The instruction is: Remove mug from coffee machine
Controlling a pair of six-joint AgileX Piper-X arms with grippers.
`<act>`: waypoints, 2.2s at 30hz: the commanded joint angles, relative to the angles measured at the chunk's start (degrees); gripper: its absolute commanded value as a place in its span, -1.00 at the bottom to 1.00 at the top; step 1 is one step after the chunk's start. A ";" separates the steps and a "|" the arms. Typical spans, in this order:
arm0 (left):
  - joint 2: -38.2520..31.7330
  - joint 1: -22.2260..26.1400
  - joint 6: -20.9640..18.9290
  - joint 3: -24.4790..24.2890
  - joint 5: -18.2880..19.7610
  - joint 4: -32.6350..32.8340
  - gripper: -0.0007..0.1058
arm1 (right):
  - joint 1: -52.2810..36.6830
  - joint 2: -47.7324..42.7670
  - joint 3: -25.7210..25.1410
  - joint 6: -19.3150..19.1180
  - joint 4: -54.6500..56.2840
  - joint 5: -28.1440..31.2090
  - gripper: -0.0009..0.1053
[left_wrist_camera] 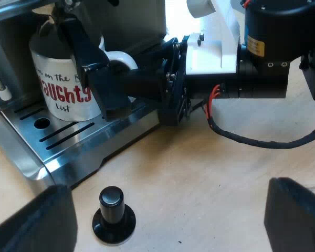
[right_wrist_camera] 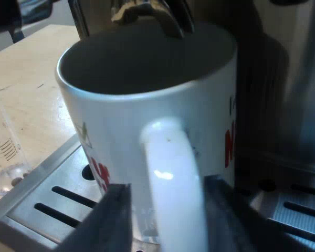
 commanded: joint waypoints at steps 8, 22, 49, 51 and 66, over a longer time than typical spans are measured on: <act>0.06 -0.15 0.06 -0.28 0.36 -0.61 0.65 | -0.07 0.21 -0.28 -0.53 -0.84 0.46 -0.43; 0.06 -0.15 0.06 -0.28 0.36 -0.61 0.65 | 0.06 0.21 -0.28 -0.53 -0.84 0.46 -0.98; 0.06 -0.15 0.06 -0.28 0.36 -0.61 0.65 | 3.63 -0.64 -0.28 -0.53 -0.84 2.52 -0.98; 0.06 -0.15 0.06 -0.28 0.36 -0.61 0.65 | 4.23 -0.64 -0.28 -0.53 -0.84 4.47 -0.98; 0.06 -0.15 0.06 -0.28 0.36 -0.61 0.65 | 5.91 -6.33 2.64 -0.66 5.60 8.48 -0.98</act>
